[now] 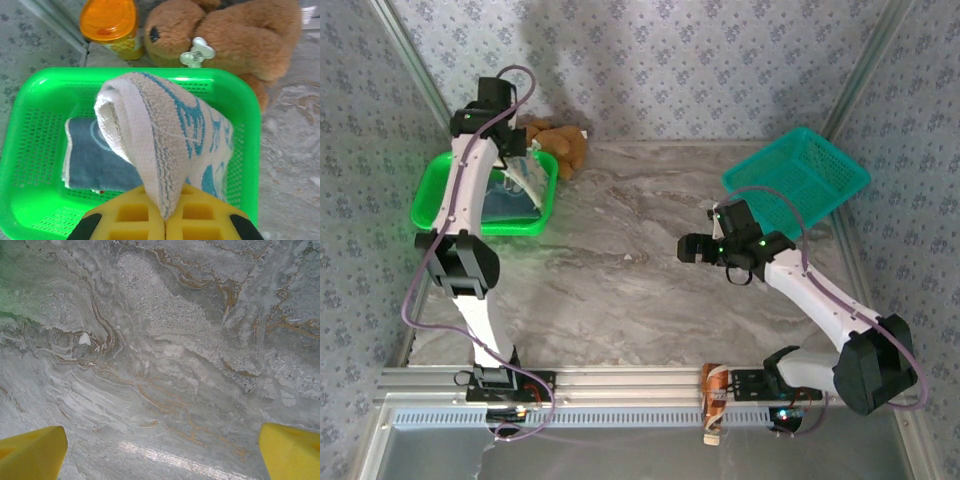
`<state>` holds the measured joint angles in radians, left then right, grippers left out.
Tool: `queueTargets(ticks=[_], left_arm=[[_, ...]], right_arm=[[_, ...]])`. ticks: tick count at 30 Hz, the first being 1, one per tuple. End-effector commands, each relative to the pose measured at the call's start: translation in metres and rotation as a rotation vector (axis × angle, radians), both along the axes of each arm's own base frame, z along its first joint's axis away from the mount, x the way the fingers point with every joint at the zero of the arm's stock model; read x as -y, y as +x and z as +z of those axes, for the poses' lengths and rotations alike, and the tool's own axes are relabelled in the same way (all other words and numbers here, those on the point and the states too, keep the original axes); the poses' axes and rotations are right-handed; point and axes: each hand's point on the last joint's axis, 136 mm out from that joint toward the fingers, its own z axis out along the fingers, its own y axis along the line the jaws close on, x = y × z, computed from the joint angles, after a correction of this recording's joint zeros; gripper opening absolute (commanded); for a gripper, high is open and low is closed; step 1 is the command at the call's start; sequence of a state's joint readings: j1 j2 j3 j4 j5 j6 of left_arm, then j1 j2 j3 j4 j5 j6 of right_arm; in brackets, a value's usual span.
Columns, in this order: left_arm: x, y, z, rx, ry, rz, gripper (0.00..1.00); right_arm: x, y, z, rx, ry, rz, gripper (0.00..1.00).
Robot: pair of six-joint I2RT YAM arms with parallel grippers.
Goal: Fold and stack the towels
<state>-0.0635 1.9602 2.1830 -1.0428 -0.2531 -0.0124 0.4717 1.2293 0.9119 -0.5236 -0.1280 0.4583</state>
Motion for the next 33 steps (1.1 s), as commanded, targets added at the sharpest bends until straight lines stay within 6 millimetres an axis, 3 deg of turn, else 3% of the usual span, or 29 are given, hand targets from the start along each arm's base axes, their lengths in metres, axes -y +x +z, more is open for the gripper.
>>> queueTargets(ticks=[1,4,7,8,10,15,18,23,29,31,33], left_arm=[[-0.023,0.004,-0.01,-0.009,-0.012,0.047,0.0],[-0.046,0.008,-0.021,-0.016,-0.045,0.084,0.0],[-0.068,0.015,-0.038,-0.036,-0.1,0.114,0.06],[-0.075,0.018,-0.045,-0.043,-0.127,0.125,0.13],[-0.09,0.024,-0.056,-0.049,-0.207,0.152,0.44],[-0.11,0.038,-0.059,-0.026,-0.282,0.201,0.64],[-0.109,0.039,-0.048,0.002,-0.299,0.214,0.76],[-0.101,0.031,-0.034,0.024,-0.351,0.229,0.83],[-0.075,0.007,-0.013,0.046,-0.356,0.21,0.93],[-0.062,-0.006,-0.008,0.06,-0.36,0.203,0.99],[-0.049,-0.019,-0.006,0.082,-0.36,0.199,1.0]], right_arm=[[-0.001,0.003,0.001,-0.002,0.008,0.002,1.0],[-0.002,0.004,0.003,0.0,0.008,0.001,1.0],[-0.002,0.006,0.005,0.004,0.006,-0.002,1.0],[-0.001,0.006,0.005,0.005,0.004,-0.003,1.0],[0.0,0.006,0.008,0.01,0.002,-0.007,1.0],[0.003,0.002,0.009,0.006,-0.002,-0.015,1.0],[0.004,-0.001,0.007,-0.008,-0.002,-0.015,1.0],[0.003,-0.001,0.004,-0.014,0.01,-0.027,1.0],[0.006,0.005,0.004,0.001,0.013,-0.044,1.0],[0.012,0.007,0.005,0.015,0.004,-0.061,1.0],[0.02,0.011,0.008,0.036,-0.006,-0.085,1.0]])
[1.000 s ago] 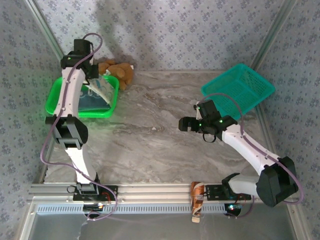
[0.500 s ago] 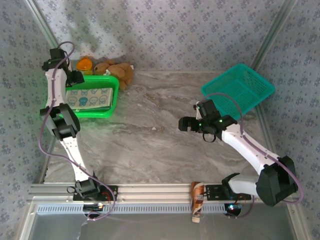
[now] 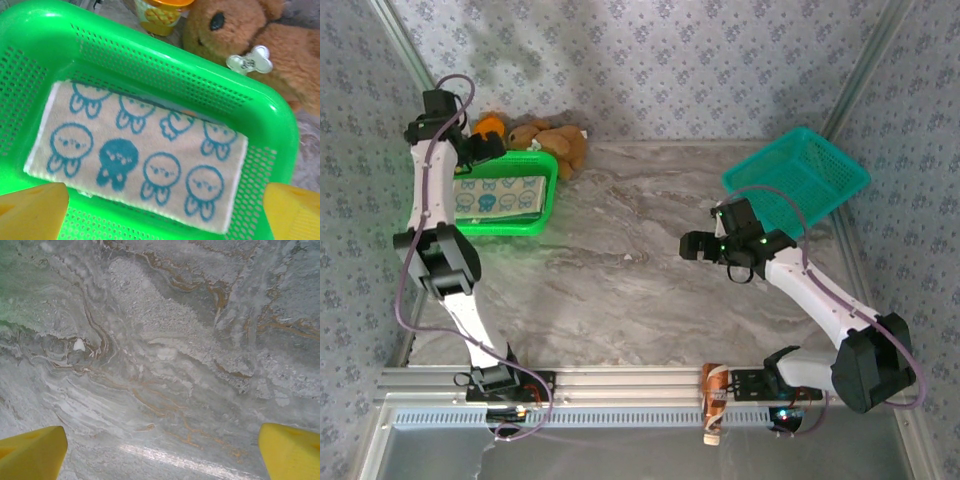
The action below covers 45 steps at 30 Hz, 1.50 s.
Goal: Fold and stack the towels
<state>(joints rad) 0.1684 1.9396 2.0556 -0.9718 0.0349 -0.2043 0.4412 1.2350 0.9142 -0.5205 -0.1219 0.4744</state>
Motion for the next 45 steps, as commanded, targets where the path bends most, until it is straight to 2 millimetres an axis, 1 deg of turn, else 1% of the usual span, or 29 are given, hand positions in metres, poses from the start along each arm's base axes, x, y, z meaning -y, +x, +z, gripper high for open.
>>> queueTargets(ticks=[1,2,3,6,9,10,12,14,15,18,20,21,22,23,24,25,27,30,31,34,35,36,37,38,40,42,43,44,45], left_arm=[[0.024,-0.023,0.025,0.086,0.0,0.004,1.0],[0.029,-0.03,0.024,0.091,-0.001,0.006,1.0],[0.037,-0.042,0.026,0.103,-0.012,0.008,1.0],[0.054,-0.076,0.023,0.132,-0.018,0.013,1.0],[0.07,-0.115,0.019,0.159,0.067,0.007,1.0],[0.072,-0.129,0.013,0.16,0.091,0.023,1.0],[0.076,-0.153,-0.002,0.168,0.072,0.06,1.0],[0.075,-0.173,-0.019,0.192,0.052,0.113,1.0],[0.073,-0.182,-0.033,0.202,0.051,0.132,1.0],[0.058,-0.208,-0.066,0.241,0.106,0.202,1.0],[0.045,-0.219,-0.081,0.279,0.172,0.24,1.0],[0.038,-0.222,-0.085,0.301,0.215,0.254,1.0],[0.034,-0.224,-0.088,0.321,0.246,0.259,1.0],[0.03,-0.222,-0.088,0.353,0.272,0.263,1.0],[0.031,-0.217,-0.091,0.387,0.303,0.23,1.0],[0.034,-0.209,-0.093,0.431,0.322,0.194,1.0],[0.034,-0.197,-0.089,0.458,0.373,0.154,1.0],[0.035,-0.174,-0.103,0.434,0.483,0.075,1.0],[0.035,-0.166,-0.111,0.43,0.478,0.068,1.0],[0.033,-0.145,-0.131,0.462,0.377,0.055,1.0],[0.032,-0.139,-0.134,0.454,0.37,0.05,1.0],[0.031,-0.131,-0.132,0.464,0.373,0.048,1.0],[0.032,-0.123,-0.13,0.491,0.379,0.036,1.0],[0.038,-0.115,-0.13,0.507,0.38,-0.005,1.0],[0.044,-0.103,-0.134,0.532,0.345,-0.042,1.0],[0.049,-0.097,-0.152,0.528,0.323,-0.083,1.0],[0.051,-0.094,-0.155,0.556,0.32,-0.094,1.0],[0.049,-0.097,-0.159,0.525,0.311,-0.089,1.0],[0.049,-0.097,-0.159,0.514,0.303,-0.093,1.0]], right_arm=[[0.016,0.007,0.01,0.055,-0.017,-0.057,1.0],[0.022,0.009,0.011,0.068,-0.025,-0.076,1.0],[0.029,0.011,0.014,0.085,-0.036,-0.104,1.0],[0.054,0.016,0.022,0.145,-0.091,-0.187,1.0],[0.083,0.019,0.029,0.228,-0.187,-0.255,1.0],[0.092,0.019,0.031,0.26,-0.228,-0.265,1.0],[0.108,0.019,0.029,0.321,-0.309,-0.286,1.0],[0.124,0.019,0.025,0.38,-0.377,-0.317,1.0],[0.131,0.019,0.025,0.418,-0.408,-0.334,1.0],[0.148,0.018,0.017,0.52,-0.481,-0.365,1.0],[0.159,0.017,0.005,0.558,-0.511,-0.393,1.0],[0.166,0.017,0.001,0.575,-0.514,-0.43,1.0],[0.171,0.018,-0.001,0.59,-0.514,-0.453,1.0],[0.175,0.019,-0.004,0.599,-0.515,-0.463,1.0],[0.177,0.021,-0.006,0.615,-0.521,-0.468,1.0],[0.177,0.023,-0.011,0.624,-0.526,-0.454,1.0],[0.179,0.032,-0.017,0.645,-0.522,-0.446,1.0],[0.179,0.047,-0.026,0.671,-0.523,-0.431,1.0],[0.177,0.054,-0.025,0.696,-0.533,-0.412,1.0],[0.168,0.072,-0.023,0.737,-0.514,-0.354,1.0],[0.165,0.076,-0.026,0.734,-0.527,-0.316,1.0],[0.159,0.081,-0.031,0.73,-0.502,-0.277,1.0],[0.16,0.084,-0.036,0.739,-0.505,-0.249,1.0],[0.161,0.086,-0.041,0.753,-0.493,-0.244,1.0],[0.172,0.084,-0.048,0.728,-0.446,-0.287,1.0],[0.166,0.086,-0.054,0.745,-0.404,-0.239,1.0],[0.163,0.088,-0.054,0.754,-0.403,-0.22,1.0],[0.163,0.088,-0.056,0.728,-0.4,-0.212,1.0],[0.165,0.089,-0.057,0.71,-0.394,-0.214,1.0]])
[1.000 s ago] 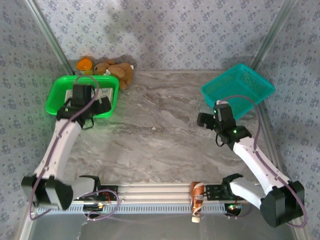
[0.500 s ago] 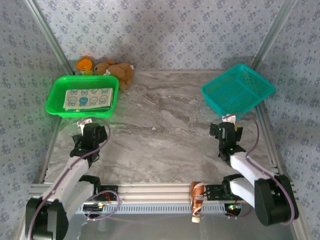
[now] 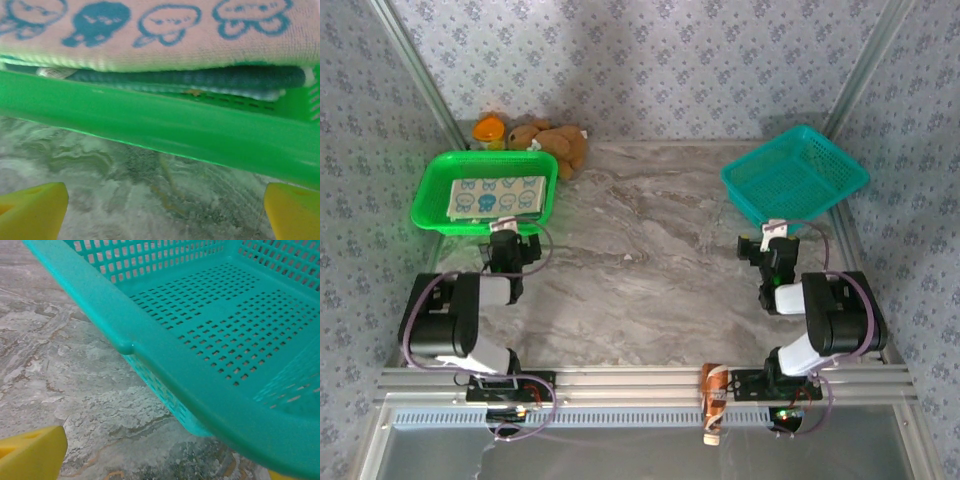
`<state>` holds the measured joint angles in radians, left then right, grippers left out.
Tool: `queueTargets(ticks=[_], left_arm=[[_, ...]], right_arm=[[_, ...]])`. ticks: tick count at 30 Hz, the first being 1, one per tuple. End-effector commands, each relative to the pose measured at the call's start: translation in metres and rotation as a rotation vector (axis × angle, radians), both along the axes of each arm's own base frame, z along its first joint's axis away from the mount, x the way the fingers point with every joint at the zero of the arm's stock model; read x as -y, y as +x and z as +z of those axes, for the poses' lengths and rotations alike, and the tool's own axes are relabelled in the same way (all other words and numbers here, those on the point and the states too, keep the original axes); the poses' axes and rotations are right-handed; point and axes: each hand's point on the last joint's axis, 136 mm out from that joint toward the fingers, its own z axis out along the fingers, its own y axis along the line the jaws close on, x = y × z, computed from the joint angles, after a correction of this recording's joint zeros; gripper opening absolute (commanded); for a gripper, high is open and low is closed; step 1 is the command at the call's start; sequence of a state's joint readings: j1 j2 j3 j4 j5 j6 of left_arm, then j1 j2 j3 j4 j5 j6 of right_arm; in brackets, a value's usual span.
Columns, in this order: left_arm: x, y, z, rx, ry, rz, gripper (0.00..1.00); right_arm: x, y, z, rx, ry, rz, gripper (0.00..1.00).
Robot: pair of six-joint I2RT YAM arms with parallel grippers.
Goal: Fold and stack the towels
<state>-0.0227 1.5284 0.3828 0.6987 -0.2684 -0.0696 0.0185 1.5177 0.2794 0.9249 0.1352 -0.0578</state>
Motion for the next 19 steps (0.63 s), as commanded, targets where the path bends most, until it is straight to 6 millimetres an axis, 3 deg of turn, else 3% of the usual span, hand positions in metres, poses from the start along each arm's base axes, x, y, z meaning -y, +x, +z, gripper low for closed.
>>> queueTargets(ticks=[1,6,19], left_arm=[[0.009,0.023,0.035,0.166,-0.018,-0.069,1.0],[0.009,0.023,0.034,0.151,-0.028,-0.074,1.0],[0.009,0.022,0.033,0.148,-0.028,-0.073,1.0]], right_arm=[[-0.011,0.015,0.019,0.073,0.032,0.08,1.0],[0.004,0.023,0.016,0.026,0.083,0.027,1.0],[0.002,0.024,0.015,0.016,0.071,0.031,1.0]])
